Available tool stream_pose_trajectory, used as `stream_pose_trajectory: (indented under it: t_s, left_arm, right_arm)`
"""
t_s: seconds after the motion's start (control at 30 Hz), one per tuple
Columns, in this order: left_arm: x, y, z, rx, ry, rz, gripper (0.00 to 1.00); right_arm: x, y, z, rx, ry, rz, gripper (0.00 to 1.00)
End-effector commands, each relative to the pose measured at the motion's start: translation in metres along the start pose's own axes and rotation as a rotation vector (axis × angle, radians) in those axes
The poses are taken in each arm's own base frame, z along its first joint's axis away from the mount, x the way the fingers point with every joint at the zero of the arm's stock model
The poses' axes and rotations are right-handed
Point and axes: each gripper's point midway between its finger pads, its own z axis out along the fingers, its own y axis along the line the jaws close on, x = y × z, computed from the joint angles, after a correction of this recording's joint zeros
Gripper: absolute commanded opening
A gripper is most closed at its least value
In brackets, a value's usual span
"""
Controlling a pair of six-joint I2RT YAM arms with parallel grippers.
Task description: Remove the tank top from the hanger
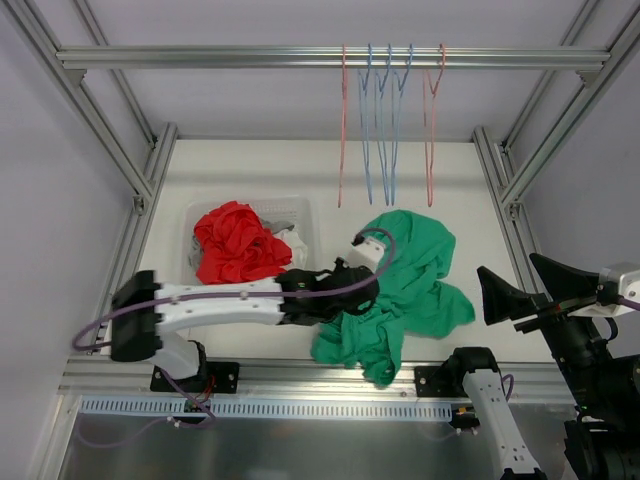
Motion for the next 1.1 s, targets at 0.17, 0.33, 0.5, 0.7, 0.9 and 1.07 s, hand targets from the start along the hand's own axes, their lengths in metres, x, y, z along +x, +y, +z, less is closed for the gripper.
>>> stream_pose_trajectory:
  t_s: [0.17, 0.33, 0.5, 0.7, 0.9, 1.07]
  left_arm:
    - [-0.117, 0.102, -0.164, -0.104, -0.477, -0.283, 0.0]
    - [-0.174, 0.15, -0.242, -0.212, -0.659, -0.3, 0.0]
    - [-0.227, 0.177, -0.294, -0.351, -0.744, -0.265, 0.0]
    - [-0.279, 0.225, -0.339, -0.47, -0.825, -0.265, 0.0]
    - [-0.292, 0.272, -0.353, -0.587, -0.861, -0.305, 0.0]
    - [-0.283, 0.291, -0.339, -0.625, -0.843, -0.332, 0.0]
  right_arm:
    - [-0.016, 0.002, 0.003, -0.011, -0.057, -0.012, 1.0]
    - [-0.021, 0.003, 0.009, -0.02, -0.057, -0.005, 0.99]
    - [-0.018, 0.003, 0.02, -0.031, -0.032, 0.015, 0.99]
    - [-0.021, 0.007, 0.025, -0.054, -0.041, 0.032, 1.0]
    - [-0.026, 0.011, 0.023, -0.075, -0.051, 0.036, 1.0]
    - [-0.032, 0.014, 0.02, -0.083, -0.066, 0.031, 1.0]
